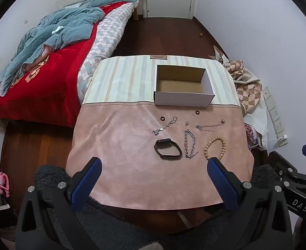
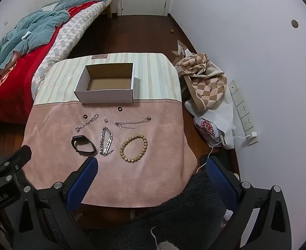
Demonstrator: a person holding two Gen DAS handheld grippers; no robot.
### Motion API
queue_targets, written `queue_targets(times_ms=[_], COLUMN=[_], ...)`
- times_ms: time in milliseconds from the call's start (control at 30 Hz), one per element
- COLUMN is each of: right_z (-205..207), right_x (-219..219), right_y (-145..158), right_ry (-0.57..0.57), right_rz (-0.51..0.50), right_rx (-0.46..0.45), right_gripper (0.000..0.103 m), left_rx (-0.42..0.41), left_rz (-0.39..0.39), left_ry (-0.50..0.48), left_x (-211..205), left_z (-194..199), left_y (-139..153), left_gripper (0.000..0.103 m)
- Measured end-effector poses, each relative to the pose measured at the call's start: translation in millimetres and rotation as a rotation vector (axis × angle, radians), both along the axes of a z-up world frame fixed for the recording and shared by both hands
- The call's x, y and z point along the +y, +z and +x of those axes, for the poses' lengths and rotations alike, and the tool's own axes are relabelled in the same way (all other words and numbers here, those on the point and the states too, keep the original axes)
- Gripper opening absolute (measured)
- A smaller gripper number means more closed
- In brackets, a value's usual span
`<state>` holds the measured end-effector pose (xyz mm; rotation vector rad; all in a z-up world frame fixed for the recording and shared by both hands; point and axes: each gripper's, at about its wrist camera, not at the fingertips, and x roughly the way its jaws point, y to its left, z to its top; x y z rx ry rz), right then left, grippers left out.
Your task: Organize jewelry
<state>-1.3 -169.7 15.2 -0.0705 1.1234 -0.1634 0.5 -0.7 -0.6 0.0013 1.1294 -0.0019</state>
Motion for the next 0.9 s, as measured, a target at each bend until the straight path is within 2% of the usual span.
queue_targets(times_ms=[200,367,900], right_z=[-0.5,-3.3,0.8], right_x=[-0.4,-0.9,-4.1], right_y=[-2.2,3.6,6.0], right_ry=[0.001,0.001,-0.007], right_rz=[0.002,-0.003,-0.02], right_rx=[0.015,-0.003,0.004], right_gripper=[0.103,0.103,0.103], left_rx=[0.003,-0.003,-0.008], left_rz=[-0.003,-0.026,-0.026], left_ry=[-0.007,-0.015,-0.024], left_x=[-9.2,-1.8,-2.5], left_z=[-0.4,-3.1,-3.4], left_y=[-1.8,1.6,4.5], left_gripper=[0.103,0.103,0.103])
